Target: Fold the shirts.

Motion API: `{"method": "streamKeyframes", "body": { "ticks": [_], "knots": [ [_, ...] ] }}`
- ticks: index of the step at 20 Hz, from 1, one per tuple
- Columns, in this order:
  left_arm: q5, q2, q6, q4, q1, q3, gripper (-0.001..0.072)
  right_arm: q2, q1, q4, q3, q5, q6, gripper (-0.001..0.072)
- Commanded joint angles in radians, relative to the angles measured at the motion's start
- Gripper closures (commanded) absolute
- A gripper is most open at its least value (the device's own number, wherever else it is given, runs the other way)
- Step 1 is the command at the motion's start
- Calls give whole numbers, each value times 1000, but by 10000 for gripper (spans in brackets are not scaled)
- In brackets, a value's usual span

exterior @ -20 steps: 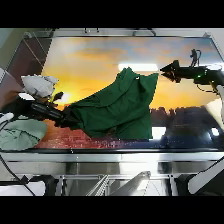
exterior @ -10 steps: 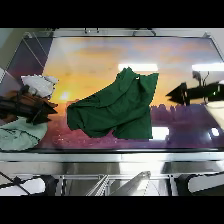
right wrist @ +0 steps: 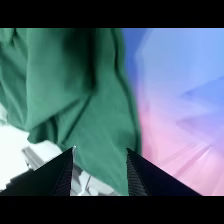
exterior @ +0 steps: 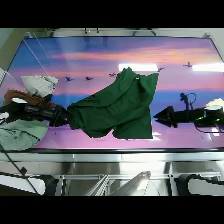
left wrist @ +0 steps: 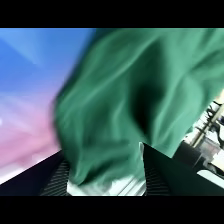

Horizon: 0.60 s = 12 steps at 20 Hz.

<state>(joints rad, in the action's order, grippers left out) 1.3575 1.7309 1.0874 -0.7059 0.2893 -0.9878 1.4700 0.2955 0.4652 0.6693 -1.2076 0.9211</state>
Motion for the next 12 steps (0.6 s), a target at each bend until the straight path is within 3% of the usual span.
{"method": "streamKeyframes", "body": {
  "ticks": [1, 3, 12],
  "knots": [
    [-30, 65, -23, 36, -70, -77, 314, -9, -50, -17, -50, 8, -16, 333],
    [-3, 67, -26, 35, -75, -95, 702, -9, -68, 2, -67, 25, -8, 332],
    [119, 67, -25, 37, -48, -101, 684, -32, -19, 208, -101, 23, 82, 332]
  ]
}}
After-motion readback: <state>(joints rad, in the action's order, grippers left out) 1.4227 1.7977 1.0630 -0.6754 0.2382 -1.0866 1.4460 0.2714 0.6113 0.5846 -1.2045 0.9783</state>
